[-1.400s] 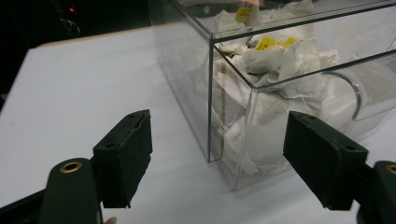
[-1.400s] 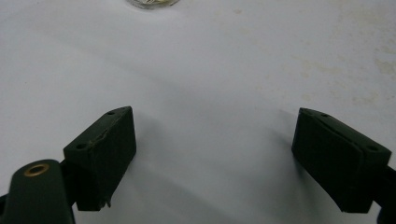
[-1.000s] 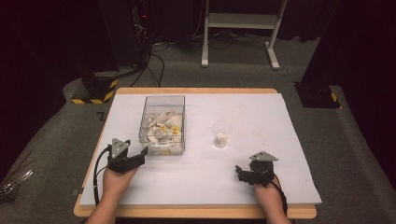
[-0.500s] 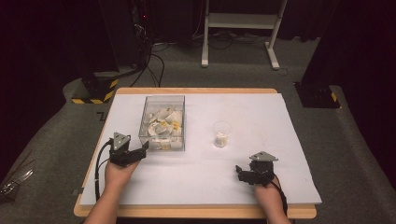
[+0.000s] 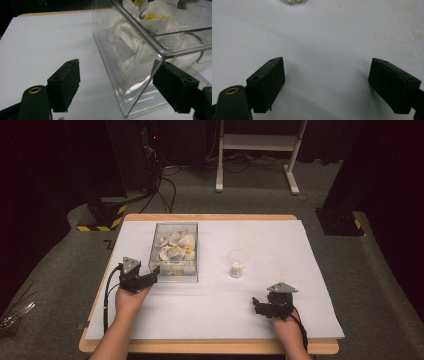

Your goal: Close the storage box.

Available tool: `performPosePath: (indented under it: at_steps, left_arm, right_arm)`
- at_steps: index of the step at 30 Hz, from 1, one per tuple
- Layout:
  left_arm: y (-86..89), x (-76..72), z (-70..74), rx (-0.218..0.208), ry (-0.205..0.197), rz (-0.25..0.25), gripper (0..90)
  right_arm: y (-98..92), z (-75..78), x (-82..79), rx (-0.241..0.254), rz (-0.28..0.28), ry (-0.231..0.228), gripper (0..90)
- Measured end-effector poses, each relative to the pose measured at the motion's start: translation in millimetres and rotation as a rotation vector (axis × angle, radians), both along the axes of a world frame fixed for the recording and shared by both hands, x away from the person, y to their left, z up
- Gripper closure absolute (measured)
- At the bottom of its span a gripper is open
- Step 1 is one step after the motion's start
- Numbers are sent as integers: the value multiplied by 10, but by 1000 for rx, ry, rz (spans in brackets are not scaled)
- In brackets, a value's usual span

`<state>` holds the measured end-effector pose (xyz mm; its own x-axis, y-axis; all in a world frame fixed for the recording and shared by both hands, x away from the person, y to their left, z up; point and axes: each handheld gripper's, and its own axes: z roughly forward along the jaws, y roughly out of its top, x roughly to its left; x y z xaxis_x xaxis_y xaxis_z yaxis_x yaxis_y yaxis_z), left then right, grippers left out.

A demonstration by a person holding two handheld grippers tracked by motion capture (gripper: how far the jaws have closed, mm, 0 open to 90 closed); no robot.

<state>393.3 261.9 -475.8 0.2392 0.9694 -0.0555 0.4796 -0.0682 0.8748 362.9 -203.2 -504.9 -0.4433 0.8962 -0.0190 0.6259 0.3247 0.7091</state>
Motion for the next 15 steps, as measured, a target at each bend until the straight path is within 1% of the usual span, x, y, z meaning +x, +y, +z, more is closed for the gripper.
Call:
performPosePath:
  at_steps: [4, 6, 8, 9, 11, 13, 15]
  left_arm:
    - [-19, -10, -7, 11, 7, -4, 217]
    - [-21, -22, -7, 18, 13, 3, 246]
    - [-11, -48, -3, 20, 18, -4, 249]
    - [2, -69, -1, 18, 13, -8, 249]
    - [34, -112, 5, 11, 15, -19, 249]
    - [59, -152, 2, 9, 40, -39, 219]
    - [88, -218, -11, 22, 52, -53, 210]
  right_arm:
    - [0, 0, 0, 0, 0, 0, 140]
    - [0, 0, -1, 0, 0, 0, 140]
    - [0, -1, -1, 0, 0, 0, 140]
    - [0, -1, -1, 0, 0, 0, 140]
    - [-1, 0, -1, 0, 1, 0, 140]
    - [-1, 0, -1, 0, 1, 0, 140]
    - [-1, -1, -1, 0, 1, -1, 140]
